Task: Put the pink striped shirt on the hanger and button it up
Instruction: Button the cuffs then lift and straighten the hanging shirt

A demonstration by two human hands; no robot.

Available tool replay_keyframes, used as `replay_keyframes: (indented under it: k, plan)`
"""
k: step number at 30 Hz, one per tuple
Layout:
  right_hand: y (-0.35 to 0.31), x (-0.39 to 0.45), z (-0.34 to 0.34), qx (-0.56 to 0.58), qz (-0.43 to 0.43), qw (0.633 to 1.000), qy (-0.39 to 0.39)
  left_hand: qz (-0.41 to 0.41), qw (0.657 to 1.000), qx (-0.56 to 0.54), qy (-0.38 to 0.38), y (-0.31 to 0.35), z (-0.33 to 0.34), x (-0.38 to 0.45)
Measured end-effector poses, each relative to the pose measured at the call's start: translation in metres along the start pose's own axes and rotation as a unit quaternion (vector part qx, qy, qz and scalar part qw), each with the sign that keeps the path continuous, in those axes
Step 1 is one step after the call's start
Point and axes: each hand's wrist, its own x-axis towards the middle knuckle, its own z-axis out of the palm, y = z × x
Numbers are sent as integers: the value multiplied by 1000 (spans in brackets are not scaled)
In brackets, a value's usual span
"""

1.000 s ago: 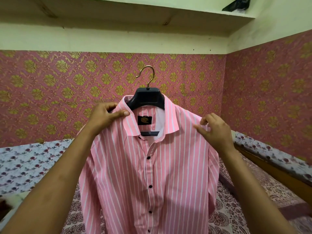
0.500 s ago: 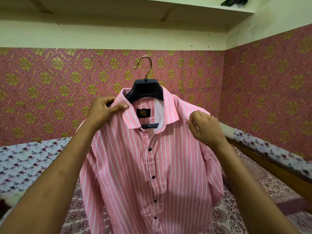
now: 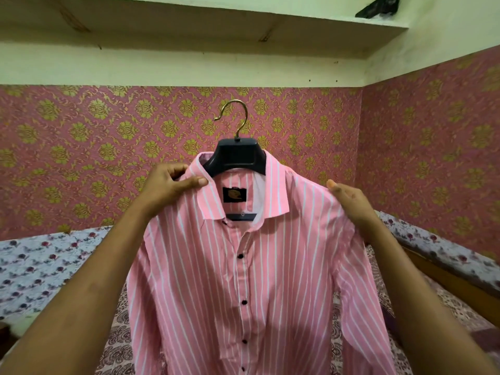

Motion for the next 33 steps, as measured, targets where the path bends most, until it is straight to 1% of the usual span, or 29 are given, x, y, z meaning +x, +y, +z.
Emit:
replay_keyframes:
  k: [1,2,3,6,9,11,14,16,18,19,20,22,24,26,29,31,33]
  plan:
    - [2,-2,0,54,33,998,-14,-1,1000,2,-6,0,0,-1]
    - [5,-2,0,79,60,995,-24,-4,1000,3,-13,0,1,-2]
    - [7,-2,-1,77,75,994,-23,-5,1000,1,-16,1,2,-2]
    - [11,3,-7,46,57,997,0,-13,999,-11,-32,2,5,-3]
    - [11,6,-17,-9,32,999,-10,-17,999,-23,-27,-2,6,-2]
    - [9,9,-24,-30,34,999,-10,-12,999,-26,-27,-2,7,-3]
    - [-1,12,-27,-111,32,993,2,-19,999,-23,-23,0,8,-4]
    - [-17,8,-20,-179,-22,983,39,-22,999,-19,-13,-2,9,-4]
    - [-43,-1,-1,-245,-128,959,66,-15,1000,-10,-8,-4,9,-3]
    - [-56,-6,11,-271,-165,947,55,-13,1000,-6,-12,-4,9,-2]
    - [-65,-9,24,-294,-179,938,32,-14,1000,-2,-17,-3,10,-2]
    - [-70,-8,46,-353,-164,921,12,-10,1000,-2,-24,-2,10,2]
    - [-66,-4,56,-382,-150,911,43,6,999,10,-30,0,10,1]
    - [-63,-3,58,-368,-143,917,57,27,998,36,-43,2,8,-1]
    - [-60,-3,58,-350,-121,928,48,32,995,64,-71,1,3,-4]
    - [-58,-4,59,-349,-106,930,42,46,985,126,-110,-5,-2,-6]
    - [-55,-5,59,-357,-101,928,40,32,967,191,-168,-13,-7,-10]
